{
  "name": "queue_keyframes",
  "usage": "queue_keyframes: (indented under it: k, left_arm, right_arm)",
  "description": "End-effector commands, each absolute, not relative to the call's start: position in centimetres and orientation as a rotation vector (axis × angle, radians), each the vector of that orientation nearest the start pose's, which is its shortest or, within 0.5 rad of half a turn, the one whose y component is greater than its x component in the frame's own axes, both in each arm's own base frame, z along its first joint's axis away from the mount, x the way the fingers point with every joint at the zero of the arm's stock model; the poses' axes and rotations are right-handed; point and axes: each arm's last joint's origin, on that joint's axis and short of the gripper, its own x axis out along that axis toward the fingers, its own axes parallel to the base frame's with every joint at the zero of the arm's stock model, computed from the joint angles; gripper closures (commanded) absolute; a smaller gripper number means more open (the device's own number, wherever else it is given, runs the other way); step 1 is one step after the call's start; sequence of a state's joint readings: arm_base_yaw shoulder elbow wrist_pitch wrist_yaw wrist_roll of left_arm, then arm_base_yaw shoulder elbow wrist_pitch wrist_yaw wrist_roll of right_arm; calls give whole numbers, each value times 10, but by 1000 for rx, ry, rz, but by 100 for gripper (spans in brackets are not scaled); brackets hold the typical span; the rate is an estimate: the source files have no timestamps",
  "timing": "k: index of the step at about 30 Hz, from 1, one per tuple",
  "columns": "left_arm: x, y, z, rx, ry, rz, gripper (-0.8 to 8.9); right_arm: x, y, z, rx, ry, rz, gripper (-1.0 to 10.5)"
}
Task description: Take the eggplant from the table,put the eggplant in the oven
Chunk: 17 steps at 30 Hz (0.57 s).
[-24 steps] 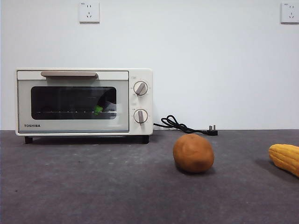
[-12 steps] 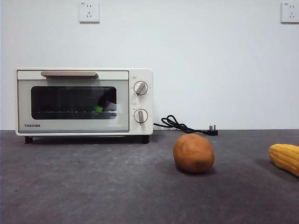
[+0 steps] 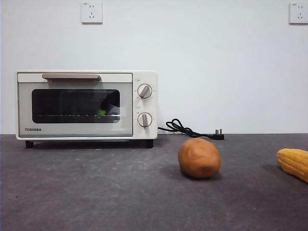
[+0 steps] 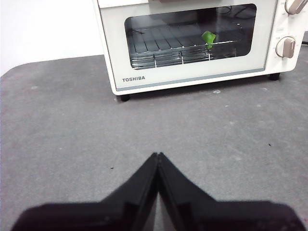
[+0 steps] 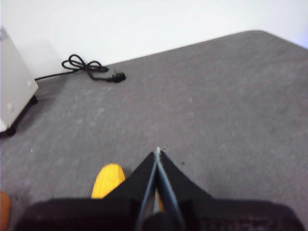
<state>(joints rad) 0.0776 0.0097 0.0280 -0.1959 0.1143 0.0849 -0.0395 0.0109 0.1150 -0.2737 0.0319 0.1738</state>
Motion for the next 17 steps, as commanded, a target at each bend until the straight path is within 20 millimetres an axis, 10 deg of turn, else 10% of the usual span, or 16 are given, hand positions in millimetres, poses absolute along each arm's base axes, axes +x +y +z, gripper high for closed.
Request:
queue_keyframes:
  k: [1, 17]
  left_arm:
    - [96, 4, 150, 60, 182, -40, 818]
    - [96, 4, 150, 59, 192, -40, 818]
  right_arm:
    - [92, -4, 163, 186, 180, -70, 947]
    - [96, -1, 151, 107, 175, 41, 947]
